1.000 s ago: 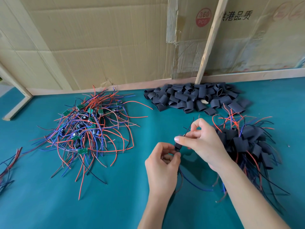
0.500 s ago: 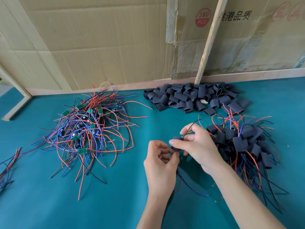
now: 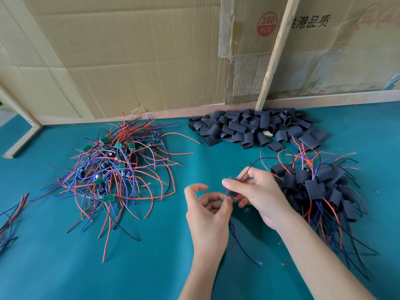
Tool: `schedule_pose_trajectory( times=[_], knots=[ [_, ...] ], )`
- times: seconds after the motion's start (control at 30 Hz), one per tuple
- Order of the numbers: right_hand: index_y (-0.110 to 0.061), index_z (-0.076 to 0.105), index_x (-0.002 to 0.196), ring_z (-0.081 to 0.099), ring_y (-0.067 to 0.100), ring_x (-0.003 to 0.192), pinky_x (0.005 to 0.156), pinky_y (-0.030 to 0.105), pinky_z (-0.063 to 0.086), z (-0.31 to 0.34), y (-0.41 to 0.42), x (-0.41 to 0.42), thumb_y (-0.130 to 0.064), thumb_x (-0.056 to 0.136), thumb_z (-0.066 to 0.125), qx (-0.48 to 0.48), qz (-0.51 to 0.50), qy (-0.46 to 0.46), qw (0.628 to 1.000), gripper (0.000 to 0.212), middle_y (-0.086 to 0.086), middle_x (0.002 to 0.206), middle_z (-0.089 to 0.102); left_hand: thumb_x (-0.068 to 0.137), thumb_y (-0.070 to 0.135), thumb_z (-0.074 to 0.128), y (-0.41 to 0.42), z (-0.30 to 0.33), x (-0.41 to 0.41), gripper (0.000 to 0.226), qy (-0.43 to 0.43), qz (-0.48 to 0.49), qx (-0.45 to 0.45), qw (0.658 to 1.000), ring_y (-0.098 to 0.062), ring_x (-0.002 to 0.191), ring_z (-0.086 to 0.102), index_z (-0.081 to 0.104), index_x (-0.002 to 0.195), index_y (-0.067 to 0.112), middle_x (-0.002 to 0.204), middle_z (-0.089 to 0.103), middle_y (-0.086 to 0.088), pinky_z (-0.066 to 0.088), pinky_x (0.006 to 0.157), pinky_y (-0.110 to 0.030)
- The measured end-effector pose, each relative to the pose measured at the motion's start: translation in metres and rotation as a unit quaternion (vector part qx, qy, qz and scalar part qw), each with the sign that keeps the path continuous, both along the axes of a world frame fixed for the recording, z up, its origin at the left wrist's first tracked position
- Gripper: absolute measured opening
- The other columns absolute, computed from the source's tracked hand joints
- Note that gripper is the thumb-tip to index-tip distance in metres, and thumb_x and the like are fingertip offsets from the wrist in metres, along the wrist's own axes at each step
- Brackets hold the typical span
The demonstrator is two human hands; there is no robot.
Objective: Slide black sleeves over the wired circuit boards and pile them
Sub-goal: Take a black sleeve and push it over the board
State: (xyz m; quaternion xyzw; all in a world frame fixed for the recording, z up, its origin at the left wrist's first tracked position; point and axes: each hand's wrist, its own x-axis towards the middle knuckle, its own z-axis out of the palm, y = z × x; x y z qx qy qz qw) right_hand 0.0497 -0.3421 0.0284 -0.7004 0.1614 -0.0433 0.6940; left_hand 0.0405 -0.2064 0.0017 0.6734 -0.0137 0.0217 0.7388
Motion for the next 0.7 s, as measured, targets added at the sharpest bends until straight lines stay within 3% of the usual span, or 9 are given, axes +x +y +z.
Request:
schedule_pose_trajectory(
  times=[0.17,0.3,0.4,0.57,0.7],
  knots=[
    [-0.010,0.050,0.077,0.067,0.024,0.059,0.049,0.031,0.045,-0.0012,0.0050,0.0004,-0.046,0.061,0.086,-0.019,0.011,-0.005,1.000,0.054,0.018,0.077,0.075,0.086,0.001,0.074,0.0000,0.0010,-0.0005,0.048,0.010,0.007,-0.028,1.000,-0.021,0.065,0.068,0.043,0.099,0.036,0.082,0.075,-0.005,0.051,0.060,-0.024],
    [-0.012,0.047,0.072,0.063,0.023,0.056,0.053,0.035,0.045,-0.0040,0.0077,0.0010,-0.049,0.060,0.084,-0.026,0.008,-0.014,1.000,0.054,0.013,0.068,0.070,0.087,0.001,0.073,0.0002,0.0012,-0.0007,0.048,0.011,0.011,-0.036,0.999,-0.024,0.067,0.070,0.043,0.098,0.037,0.082,0.076,-0.005,0.052,0.060,-0.026],
    [-0.005,0.050,0.073,0.063,0.017,0.053,0.050,0.031,0.047,-0.0048,0.0085,0.0004,-0.050,0.064,0.081,-0.083,0.012,-0.028,0.996,0.055,0.008,0.063,0.066,0.087,0.000,0.073,-0.0003,0.0018,-0.0003,0.048,0.010,0.016,-0.050,0.999,-0.025,0.067,0.071,0.044,0.097,0.037,0.081,0.076,-0.006,0.053,0.061,-0.025],
    [-0.007,0.052,0.069,0.063,0.016,0.055,0.050,0.030,0.049,-0.0059,0.0086,-0.0007,-0.040,0.070,0.080,-0.103,0.042,-0.050,0.993,0.043,0.003,0.060,0.060,0.088,0.004,0.075,-0.0008,0.0021,-0.0004,0.044,0.011,0.011,-0.077,0.997,-0.032,0.070,0.074,0.044,0.099,0.034,0.083,0.076,-0.010,0.057,0.063,-0.030],
    [-0.010,0.047,0.064,0.059,0.020,0.053,0.050,0.031,0.049,-0.0037,0.0103,-0.0014,-0.025,0.069,0.079,-0.090,0.007,-0.053,0.995,0.036,0.006,0.056,0.059,0.087,0.004,0.075,-0.0006,0.0010,0.0002,0.046,-0.006,-0.009,-0.055,0.998,-0.023,0.062,0.066,0.044,0.101,0.035,0.083,0.076,-0.010,0.052,0.059,-0.026]
  ],
)
